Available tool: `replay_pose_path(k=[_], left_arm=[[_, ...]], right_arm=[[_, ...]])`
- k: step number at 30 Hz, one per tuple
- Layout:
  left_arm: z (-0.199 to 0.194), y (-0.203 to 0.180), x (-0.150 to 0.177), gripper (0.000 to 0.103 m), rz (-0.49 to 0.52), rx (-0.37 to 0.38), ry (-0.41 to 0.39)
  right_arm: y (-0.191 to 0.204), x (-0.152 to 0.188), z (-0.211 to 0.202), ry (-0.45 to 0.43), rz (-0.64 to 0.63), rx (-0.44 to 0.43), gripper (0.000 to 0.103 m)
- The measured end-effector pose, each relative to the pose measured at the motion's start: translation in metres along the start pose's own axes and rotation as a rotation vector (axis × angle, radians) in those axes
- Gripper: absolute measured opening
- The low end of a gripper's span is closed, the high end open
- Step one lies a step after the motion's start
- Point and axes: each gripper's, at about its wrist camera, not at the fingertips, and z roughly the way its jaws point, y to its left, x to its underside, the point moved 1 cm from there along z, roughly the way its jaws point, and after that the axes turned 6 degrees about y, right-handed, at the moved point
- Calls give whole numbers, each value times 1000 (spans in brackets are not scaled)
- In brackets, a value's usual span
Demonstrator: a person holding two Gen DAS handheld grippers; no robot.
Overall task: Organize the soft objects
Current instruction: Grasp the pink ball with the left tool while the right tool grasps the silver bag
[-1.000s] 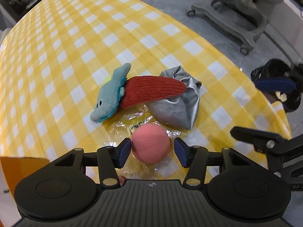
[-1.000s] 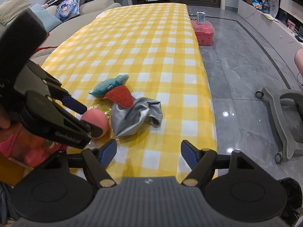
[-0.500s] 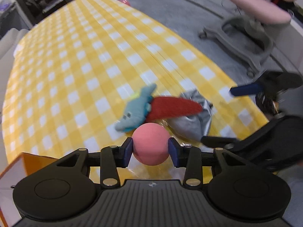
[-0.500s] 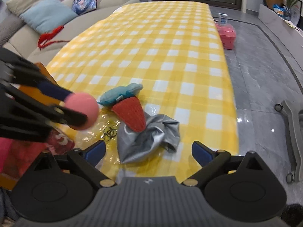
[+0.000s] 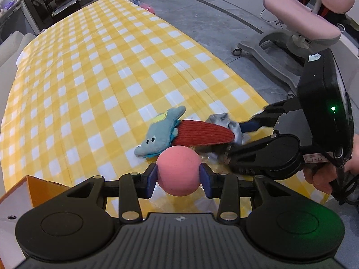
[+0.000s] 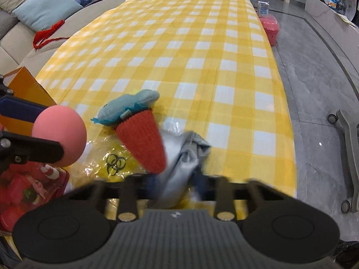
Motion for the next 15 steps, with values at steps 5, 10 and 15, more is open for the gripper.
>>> replay_pose_path(k=[5,10,15], left_arm=[[-6,-4,2,46,-6,13,-13],[-18,-11,8,46,-8,28,-32],[-33,-23,20,46,-17,56,-54]], right_arm=[[-2,1,-15,-23,2,-19,3],[4,10,-43,-54,-19,44,2],[4,36,-64,-6,47,-11,4]])
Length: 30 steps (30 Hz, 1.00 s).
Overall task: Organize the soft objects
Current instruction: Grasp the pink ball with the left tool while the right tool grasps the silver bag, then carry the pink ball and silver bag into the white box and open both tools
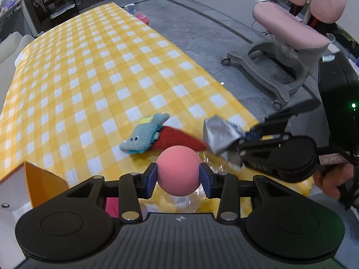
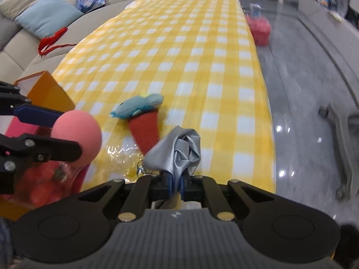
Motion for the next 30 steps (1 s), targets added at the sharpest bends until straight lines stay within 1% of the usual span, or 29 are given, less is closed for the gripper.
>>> replay_pose_path(k=[5,8,11,13,15,17,21,26,30], left_arm=[[1,-21,19,46,11,56,17],[11,-36,29,46,23,89,47],[25,-48,39,46,17,109,79],[38,-56,46,45,10,128,109],[51,-61,56,45,2,122,135],[60,-63,63,45,-15,120,150],[62,-63,68,45,-32,114,140],[63,-64,69,44,-42,111,151],[62,-64,69,44,-41,108,135]], right_arm=[[4,40,-18,40,43,11,3],[2,63,-25,53,76,21,3],[-2,78,-32,53,116,12,4],[-4,82,-35,52,131,3,5],[-6,84,-37,54,135,3,6],[-5,85,-39,51,131,11,9],[-9,90,-44,46,138,29,10],[-16,95,-57,18,153,63,5],[-16,98,-74,-13,140,78,4]])
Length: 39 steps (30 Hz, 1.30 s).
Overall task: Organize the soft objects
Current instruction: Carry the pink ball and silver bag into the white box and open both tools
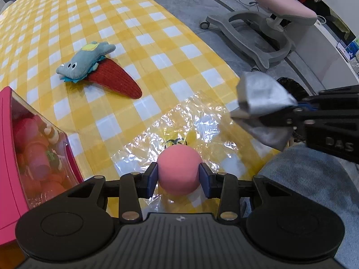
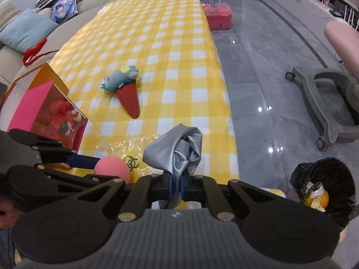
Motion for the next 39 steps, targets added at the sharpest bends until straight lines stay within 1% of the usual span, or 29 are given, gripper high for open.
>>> replay_pose_path(k=[4,6,8,13,20,23,28,33,39], left_arm=[[-3,0,0,44,-5,-5,-7],[-8,-2,2,44,-4,-19,-26],[-19,-5,6,44,8,-17,-56],[-63,-13,21,44,28,-19,-117],[-124,-12,60,44,27,-44,-237],[-145,-4,78,44,-4,-58,-285],[-170,17,107,44,-81,-97,-341],[-185,43,134,44,-150,-124,-368],[-200,84,159,44,-270,-162,-409]], right_arm=[[4,3,-21,-35,-19,19,4],[8,5,-31,-49,-27,14,4],[14,8,-41,-61,-44,16,4],[35,14,-61,-73,-72,31,4],[72,26,-87,-113,-126,1,4],[91,30,-96,-124,-151,-24,4],[124,34,-101,-117,-195,-105,4],[164,34,-101,-107,-270,-178,4],[217,26,-96,-91,-381,-246,4]])
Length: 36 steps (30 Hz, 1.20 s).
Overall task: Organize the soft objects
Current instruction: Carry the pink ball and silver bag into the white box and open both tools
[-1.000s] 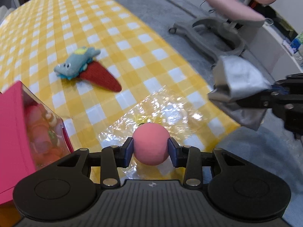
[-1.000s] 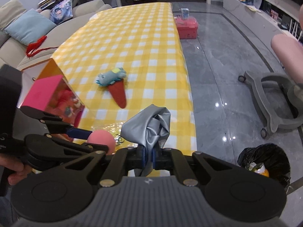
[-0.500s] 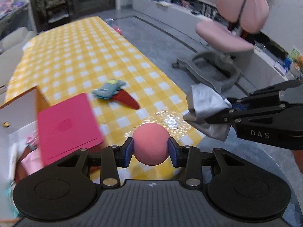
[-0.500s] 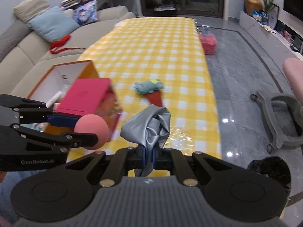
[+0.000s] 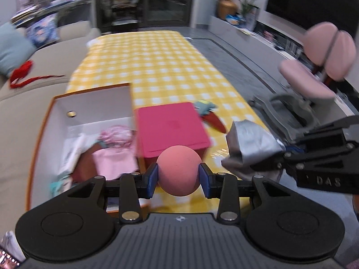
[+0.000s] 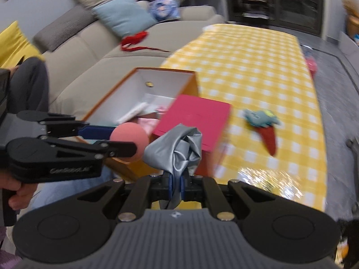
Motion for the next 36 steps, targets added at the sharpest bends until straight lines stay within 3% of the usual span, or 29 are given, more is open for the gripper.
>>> replay_pose_path(k=[7,14,24,36], left_arm=[[-5,50,-7,44,-79,-51,-37],[10,85,-27,44,-106,-82,-52],[57,129,-58,44,-148,-85,-6],[122,162,-95,44,-189,-90,67]], right_arm=[[44,-43,31,13,-131,-45,4],[60,-91,76,53,-218,-16,4],[48,-145,153,144,-305,106,4],[30,-178,225,225,-400,205,4]])
